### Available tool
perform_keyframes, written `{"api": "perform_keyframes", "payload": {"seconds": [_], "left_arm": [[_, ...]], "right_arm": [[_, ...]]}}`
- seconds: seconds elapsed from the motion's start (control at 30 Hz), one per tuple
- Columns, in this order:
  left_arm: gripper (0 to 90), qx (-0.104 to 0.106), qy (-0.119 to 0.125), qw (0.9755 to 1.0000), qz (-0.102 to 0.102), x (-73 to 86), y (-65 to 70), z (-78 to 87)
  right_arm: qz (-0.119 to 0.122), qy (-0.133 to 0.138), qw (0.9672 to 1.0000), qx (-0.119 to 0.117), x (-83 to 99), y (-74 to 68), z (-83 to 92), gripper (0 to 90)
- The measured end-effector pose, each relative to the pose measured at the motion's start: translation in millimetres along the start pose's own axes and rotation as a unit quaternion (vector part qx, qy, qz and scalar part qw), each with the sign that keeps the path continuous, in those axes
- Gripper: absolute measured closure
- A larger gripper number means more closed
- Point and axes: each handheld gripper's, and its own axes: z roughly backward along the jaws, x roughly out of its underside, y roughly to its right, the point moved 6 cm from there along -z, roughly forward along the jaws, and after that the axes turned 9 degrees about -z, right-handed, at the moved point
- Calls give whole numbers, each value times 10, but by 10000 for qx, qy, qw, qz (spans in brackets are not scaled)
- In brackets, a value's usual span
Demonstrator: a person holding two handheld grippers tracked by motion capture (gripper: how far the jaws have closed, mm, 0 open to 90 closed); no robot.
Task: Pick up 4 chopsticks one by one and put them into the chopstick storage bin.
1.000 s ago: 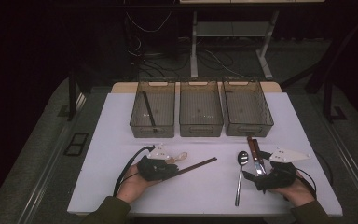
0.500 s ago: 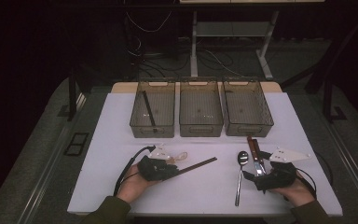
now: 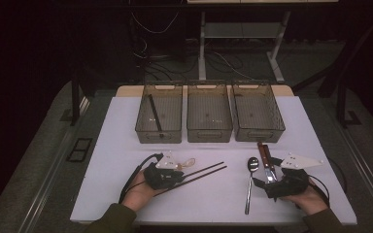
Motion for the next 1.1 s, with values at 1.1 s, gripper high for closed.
{"api": "perform_keyframes", "payload": {"seconds": [1.1], "left_arm": [[849,196,177,9996,104,-31,4,69]], "right_arm": [[28,-62,10000,-52,13,-19,-39,35]]}}
